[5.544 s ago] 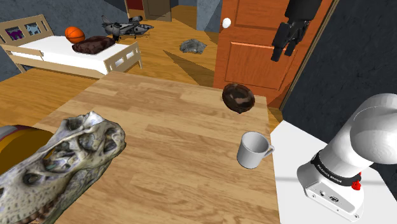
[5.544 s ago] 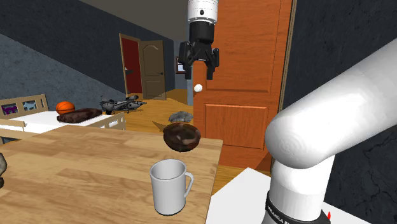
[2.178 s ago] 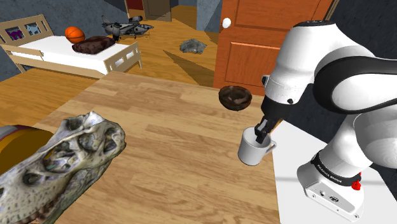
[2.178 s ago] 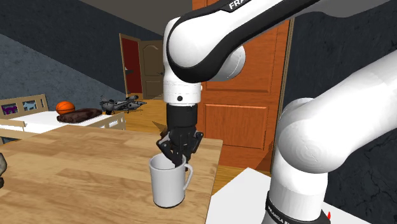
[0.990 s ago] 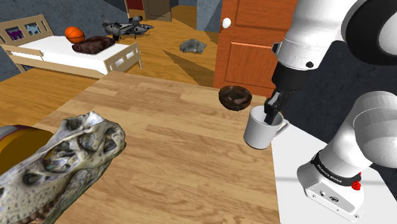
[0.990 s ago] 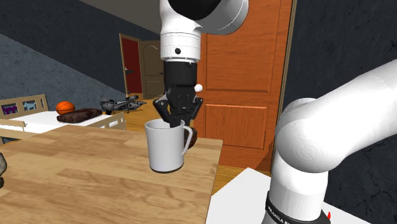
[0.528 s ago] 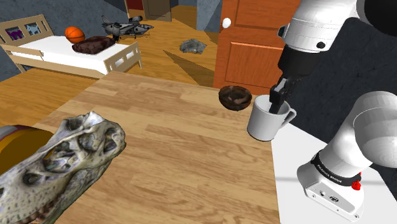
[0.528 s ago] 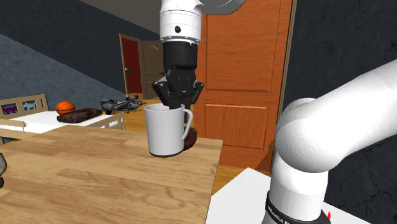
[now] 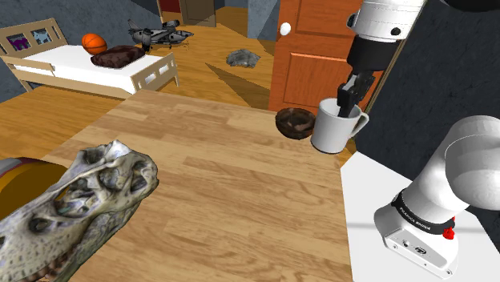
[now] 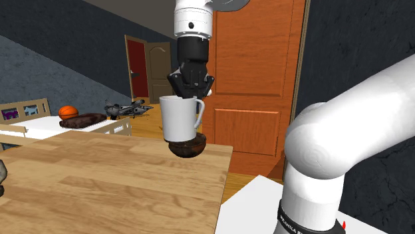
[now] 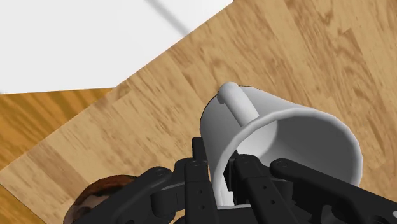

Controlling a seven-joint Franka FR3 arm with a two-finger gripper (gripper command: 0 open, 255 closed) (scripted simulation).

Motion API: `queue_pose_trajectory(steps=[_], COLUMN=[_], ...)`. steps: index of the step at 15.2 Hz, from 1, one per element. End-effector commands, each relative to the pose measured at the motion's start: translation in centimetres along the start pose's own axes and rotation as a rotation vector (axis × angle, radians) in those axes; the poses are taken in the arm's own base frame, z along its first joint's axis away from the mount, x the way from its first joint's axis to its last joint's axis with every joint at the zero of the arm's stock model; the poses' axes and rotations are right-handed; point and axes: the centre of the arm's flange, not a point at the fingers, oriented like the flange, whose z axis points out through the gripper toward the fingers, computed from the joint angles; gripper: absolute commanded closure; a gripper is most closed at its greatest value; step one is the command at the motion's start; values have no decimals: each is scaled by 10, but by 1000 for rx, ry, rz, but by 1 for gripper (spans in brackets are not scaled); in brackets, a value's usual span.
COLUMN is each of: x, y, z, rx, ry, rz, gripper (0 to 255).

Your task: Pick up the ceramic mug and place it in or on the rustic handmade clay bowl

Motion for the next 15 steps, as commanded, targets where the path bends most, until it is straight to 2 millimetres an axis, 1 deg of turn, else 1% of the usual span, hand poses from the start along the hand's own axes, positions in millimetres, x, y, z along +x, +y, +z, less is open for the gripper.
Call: queue_pose_trajectory(steps=[1,15], x=[18,140], y=[17,153], z=[-5,-34], rx=[-1,-1], ry=[1,1], rz=[-1,-1], gripper=[255,255])
